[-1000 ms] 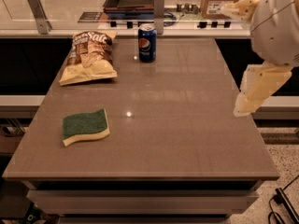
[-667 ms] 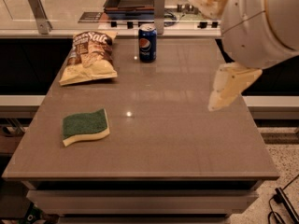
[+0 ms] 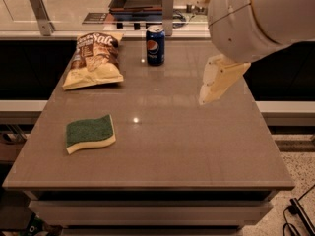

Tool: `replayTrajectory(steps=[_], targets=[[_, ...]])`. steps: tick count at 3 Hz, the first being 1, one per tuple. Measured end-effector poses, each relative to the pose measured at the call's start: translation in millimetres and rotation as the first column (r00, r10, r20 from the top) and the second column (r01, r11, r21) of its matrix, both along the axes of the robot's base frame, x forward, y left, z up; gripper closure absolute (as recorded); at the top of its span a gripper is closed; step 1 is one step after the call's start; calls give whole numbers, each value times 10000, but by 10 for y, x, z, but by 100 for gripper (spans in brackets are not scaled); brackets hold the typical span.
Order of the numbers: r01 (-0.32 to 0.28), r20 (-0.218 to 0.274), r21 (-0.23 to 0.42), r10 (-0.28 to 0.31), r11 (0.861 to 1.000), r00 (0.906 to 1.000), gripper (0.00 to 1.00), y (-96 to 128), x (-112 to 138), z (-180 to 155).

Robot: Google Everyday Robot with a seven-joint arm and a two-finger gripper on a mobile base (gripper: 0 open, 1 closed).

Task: Pick brown chip bag

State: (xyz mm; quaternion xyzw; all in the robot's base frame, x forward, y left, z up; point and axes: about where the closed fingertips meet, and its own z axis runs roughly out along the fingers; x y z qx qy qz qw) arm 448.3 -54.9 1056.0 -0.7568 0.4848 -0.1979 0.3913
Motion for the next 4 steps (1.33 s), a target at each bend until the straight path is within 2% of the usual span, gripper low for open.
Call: replayTrajectory(steps=[2, 3, 4], targets=[[-2, 1, -1, 2, 10000, 10000, 0, 1, 1, 0], [-448, 131, -247, 452, 9987, 9989, 0, 291, 213, -62], [-965, 121, -361, 970, 9947, 9952, 0, 689, 602, -329]])
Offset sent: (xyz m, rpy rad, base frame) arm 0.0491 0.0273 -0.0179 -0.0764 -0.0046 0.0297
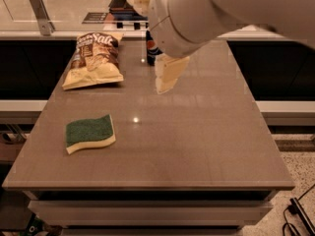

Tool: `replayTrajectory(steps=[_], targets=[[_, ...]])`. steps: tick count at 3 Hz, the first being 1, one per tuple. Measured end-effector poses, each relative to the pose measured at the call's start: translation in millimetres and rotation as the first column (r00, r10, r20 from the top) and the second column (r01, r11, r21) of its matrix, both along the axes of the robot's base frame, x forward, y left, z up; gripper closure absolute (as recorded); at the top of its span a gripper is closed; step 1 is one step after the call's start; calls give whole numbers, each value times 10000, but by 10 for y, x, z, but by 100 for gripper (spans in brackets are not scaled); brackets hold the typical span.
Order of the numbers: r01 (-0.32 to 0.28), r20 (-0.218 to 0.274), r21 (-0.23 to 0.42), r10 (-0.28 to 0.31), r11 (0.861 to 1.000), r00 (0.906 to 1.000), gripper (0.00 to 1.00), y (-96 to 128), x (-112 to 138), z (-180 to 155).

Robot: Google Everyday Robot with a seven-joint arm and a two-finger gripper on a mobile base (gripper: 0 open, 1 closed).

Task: Pick brown chip bag

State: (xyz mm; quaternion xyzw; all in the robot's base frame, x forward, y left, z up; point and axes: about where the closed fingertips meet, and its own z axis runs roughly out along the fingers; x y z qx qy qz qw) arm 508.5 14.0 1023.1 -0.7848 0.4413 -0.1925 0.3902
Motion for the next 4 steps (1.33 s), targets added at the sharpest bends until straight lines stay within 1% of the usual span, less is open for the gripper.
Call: replayTrajectory(steps=[2, 3, 4], targets=[[-375, 80, -7, 375, 9993, 9993, 0, 484, 662, -563], [-586, 157, -224, 589, 9980, 9981, 0, 646, 920, -768], [-1063, 159, -441, 1070, 9934, 9941, 0, 827, 1189, -923]])
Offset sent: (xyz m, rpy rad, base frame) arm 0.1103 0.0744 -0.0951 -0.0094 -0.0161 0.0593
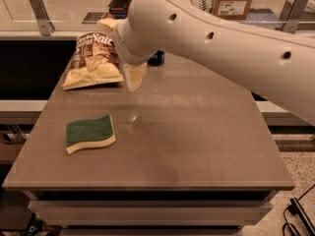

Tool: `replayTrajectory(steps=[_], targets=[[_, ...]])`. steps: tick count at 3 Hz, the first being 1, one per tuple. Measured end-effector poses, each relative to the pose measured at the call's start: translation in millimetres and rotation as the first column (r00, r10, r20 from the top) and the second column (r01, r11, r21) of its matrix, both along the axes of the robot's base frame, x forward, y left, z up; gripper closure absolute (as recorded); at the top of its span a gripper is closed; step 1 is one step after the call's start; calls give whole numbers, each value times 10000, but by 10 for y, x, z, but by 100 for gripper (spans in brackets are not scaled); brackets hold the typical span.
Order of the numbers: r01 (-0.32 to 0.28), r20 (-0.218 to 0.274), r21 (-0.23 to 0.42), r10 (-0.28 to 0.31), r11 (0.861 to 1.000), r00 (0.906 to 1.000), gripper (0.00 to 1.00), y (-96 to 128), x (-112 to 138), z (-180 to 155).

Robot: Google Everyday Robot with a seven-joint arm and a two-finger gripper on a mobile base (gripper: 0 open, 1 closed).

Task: Pick brown chip bag

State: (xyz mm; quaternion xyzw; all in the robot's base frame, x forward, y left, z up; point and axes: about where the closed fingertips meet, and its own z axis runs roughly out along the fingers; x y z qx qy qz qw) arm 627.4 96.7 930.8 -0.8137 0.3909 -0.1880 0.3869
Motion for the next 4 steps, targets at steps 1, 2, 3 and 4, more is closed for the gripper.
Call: replayTrajectory(steps=[1, 2, 3, 4], targets=[[-255, -294, 575, 273, 9980, 9992, 0, 154, 203, -81], [-269, -880, 1423, 397, 9895, 9953, 0, 359, 366, -145], [17, -1579, 2109, 324, 9775, 9869, 0, 561, 489, -206], [589, -2107, 2559, -38, 9649, 9775, 0, 733, 554, -277]])
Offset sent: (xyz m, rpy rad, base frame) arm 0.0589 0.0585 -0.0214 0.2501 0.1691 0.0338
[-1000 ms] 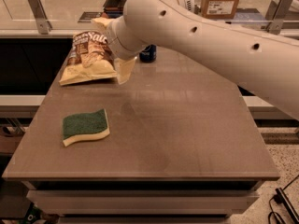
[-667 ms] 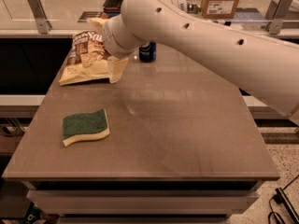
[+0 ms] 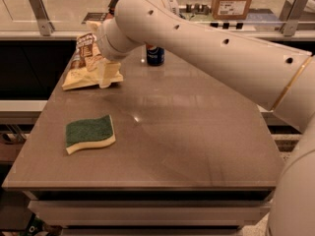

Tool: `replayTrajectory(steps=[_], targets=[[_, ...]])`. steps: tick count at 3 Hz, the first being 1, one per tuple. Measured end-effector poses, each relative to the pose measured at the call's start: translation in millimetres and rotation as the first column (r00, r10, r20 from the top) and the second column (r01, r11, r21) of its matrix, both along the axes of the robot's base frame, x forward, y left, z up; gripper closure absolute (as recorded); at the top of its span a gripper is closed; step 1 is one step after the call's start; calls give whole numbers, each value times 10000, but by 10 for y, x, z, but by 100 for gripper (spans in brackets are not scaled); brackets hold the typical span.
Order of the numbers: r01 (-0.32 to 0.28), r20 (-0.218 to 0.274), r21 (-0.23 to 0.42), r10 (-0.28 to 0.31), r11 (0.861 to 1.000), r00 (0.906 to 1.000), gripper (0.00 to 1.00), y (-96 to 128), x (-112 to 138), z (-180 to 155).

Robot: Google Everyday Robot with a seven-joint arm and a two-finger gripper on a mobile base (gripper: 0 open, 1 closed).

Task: Pick brown chip bag

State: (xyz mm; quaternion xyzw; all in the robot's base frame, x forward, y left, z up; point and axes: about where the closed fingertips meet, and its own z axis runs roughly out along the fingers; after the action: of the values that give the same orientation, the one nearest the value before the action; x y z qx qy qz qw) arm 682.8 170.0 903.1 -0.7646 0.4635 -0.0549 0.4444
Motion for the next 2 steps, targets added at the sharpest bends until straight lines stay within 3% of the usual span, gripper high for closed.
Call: replayTrajectory(steps=[1, 2], targets=[[685, -237, -123, -688, 9976, 9973, 0, 37, 25, -116], [1363, -435, -762, -1398, 9877, 9892, 0, -31, 51, -355]])
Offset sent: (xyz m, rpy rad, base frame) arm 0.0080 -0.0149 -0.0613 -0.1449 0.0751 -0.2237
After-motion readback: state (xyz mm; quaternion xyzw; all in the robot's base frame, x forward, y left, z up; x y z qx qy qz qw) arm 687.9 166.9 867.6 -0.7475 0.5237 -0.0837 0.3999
